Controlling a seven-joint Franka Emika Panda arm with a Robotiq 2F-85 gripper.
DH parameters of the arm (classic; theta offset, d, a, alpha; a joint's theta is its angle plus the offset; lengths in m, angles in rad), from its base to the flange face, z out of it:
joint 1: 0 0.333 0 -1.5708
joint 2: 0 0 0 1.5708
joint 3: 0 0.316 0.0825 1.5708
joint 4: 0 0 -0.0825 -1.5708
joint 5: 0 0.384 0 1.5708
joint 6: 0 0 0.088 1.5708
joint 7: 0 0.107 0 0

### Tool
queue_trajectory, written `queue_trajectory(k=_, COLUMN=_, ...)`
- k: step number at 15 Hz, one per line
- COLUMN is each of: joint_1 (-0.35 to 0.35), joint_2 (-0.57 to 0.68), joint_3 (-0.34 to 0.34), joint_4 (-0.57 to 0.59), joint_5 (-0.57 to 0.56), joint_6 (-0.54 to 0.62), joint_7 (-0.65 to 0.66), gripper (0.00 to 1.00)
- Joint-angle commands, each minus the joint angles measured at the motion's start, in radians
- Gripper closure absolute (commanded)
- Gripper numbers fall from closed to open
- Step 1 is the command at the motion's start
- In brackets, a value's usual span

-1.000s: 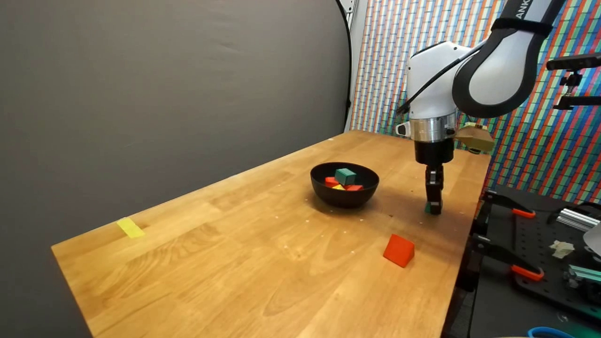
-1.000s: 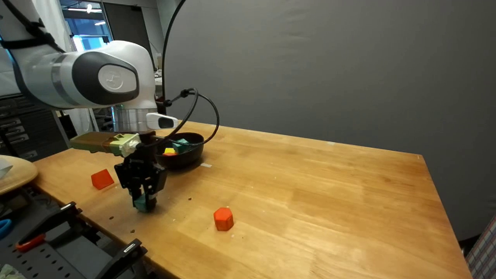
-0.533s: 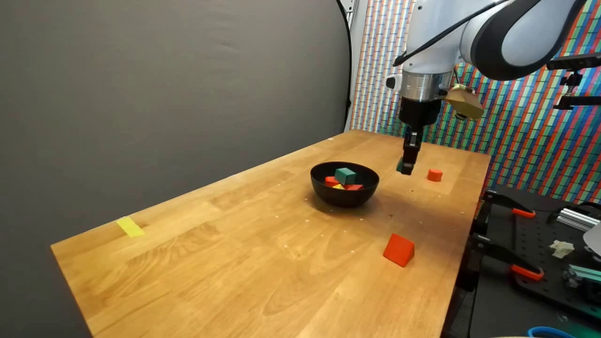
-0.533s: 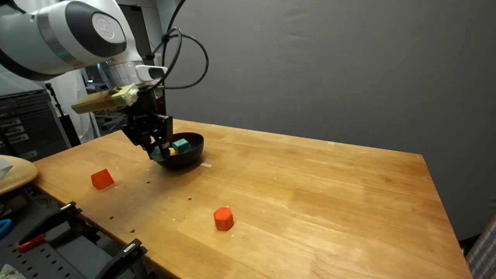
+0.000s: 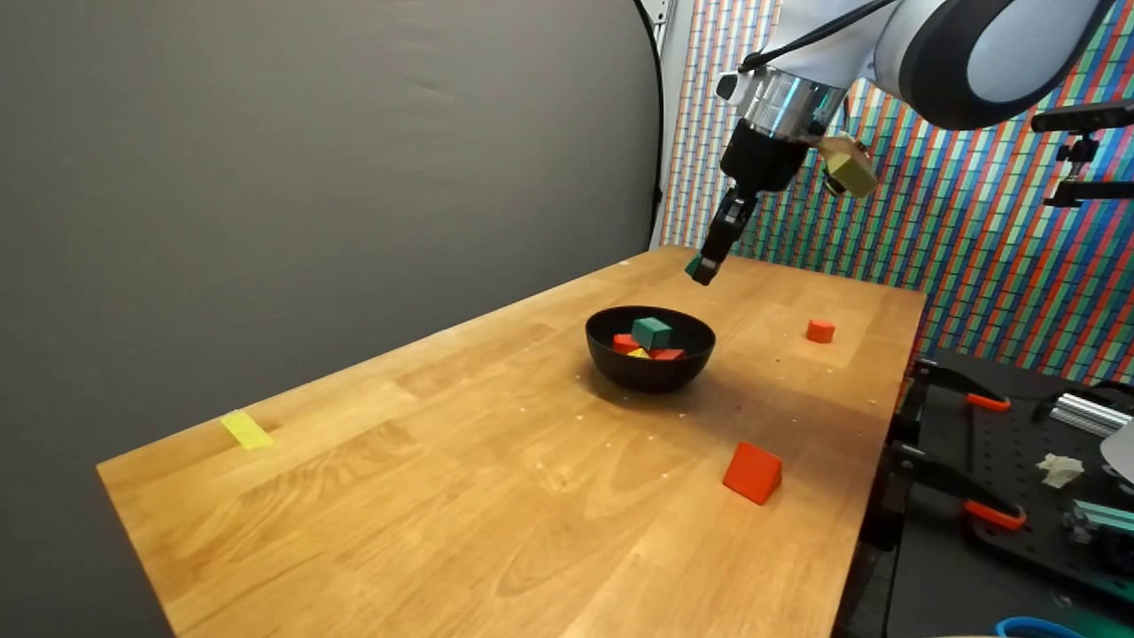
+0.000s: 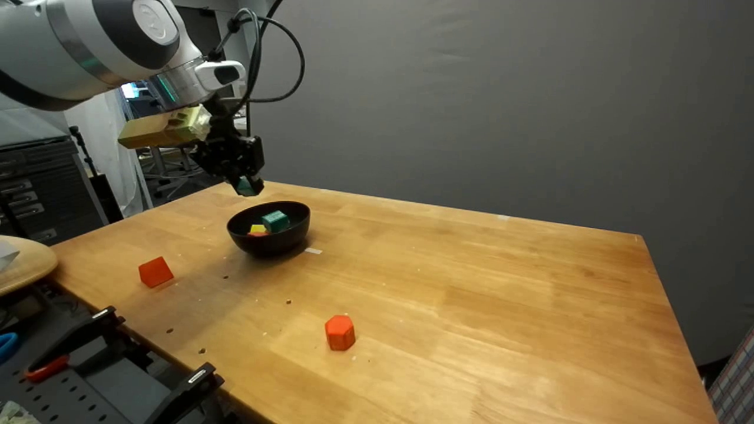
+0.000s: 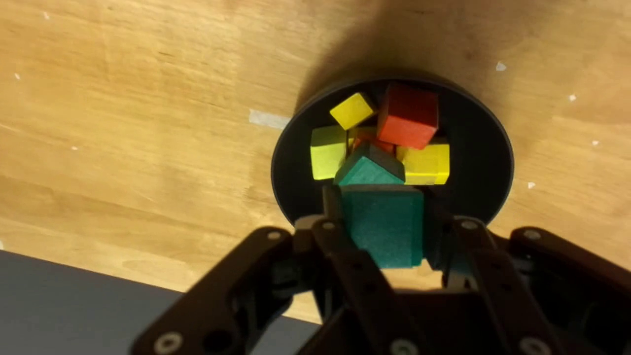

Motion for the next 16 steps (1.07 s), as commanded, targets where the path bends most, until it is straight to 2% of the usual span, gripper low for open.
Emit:
queue_trajectory(k=1, joint_1=-0.002, joint_2=0.105, joint_3=-0.008, joint_4=0.060, joint_5=0.038, joint_6=0.108, joint_7=0.028, gripper=0.52)
queue_trajectory(k=2, joint_1=-0.004, joint_2=0.126, joint_3=-0.009, joint_4=0.074, joint_5=0.046, joint_6=0.124, joint_7=0.038, gripper=0.36)
queue_trajectory(k=4, joint_1=-0.014, joint_2=0.146, joint_3=-0.022, joint_4=0.100, joint_5=0.034, joint_6=0.104, joint_7=0.071, gripper=0.23)
queue_trajectory(k=7, joint_1=-0.031, joint_2=0.126, joint_3=-0.087, joint_4=0.113, joint_5=-0.033, joint_6=0.072, joint_7=0.124, gripper=0.00)
queue_trajectory(k=10, joint_1=-0.076, joint_2=0.091, joint_3=-0.156, joint_4=0.088, joint_5=-0.054, joint_6=0.041, joint_7=0.097, gripper=0.00)
queue_trajectory(k=11, joint_1=-0.050, joint_2=0.132, joint_3=-0.129, joint_4=0.104, joint_5=-0.023, joint_6=0.073, joint_7=0.094, gripper=0.00)
queue_trajectory(k=16, joint_1=-0.083, joint_2=0.134, joint_3=-0.169, joint_4=0.111, joint_5=-0.069, joint_6=0.067, joint_7=0.108, gripper=0.00)
